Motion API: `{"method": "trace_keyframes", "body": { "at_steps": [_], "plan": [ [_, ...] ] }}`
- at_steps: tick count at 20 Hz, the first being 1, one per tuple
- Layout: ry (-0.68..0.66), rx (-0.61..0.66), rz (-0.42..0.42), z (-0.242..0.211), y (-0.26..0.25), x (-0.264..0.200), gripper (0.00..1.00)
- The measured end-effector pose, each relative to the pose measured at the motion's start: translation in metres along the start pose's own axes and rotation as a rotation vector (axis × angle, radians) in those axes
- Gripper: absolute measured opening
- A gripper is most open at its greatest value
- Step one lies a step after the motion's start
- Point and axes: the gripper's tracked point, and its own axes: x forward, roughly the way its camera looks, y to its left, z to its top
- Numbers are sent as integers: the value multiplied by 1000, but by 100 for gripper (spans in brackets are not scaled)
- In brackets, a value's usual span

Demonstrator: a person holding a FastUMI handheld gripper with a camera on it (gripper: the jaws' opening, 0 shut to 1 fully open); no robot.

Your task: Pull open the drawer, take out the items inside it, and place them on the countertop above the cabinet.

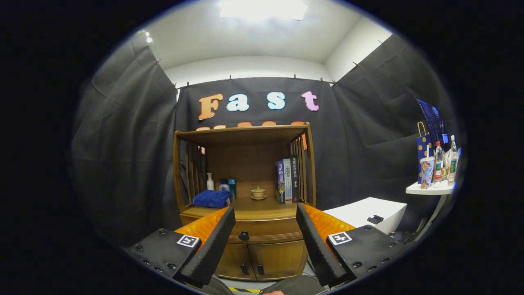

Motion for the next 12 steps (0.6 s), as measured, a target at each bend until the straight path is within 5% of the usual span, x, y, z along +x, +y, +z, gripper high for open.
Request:
{"method": "trace_keyframes", "body": {
  "at_steps": [12],
  "plan": [
    [-7, -29, 19, -1, 14, -7, 98]
  ]
}}
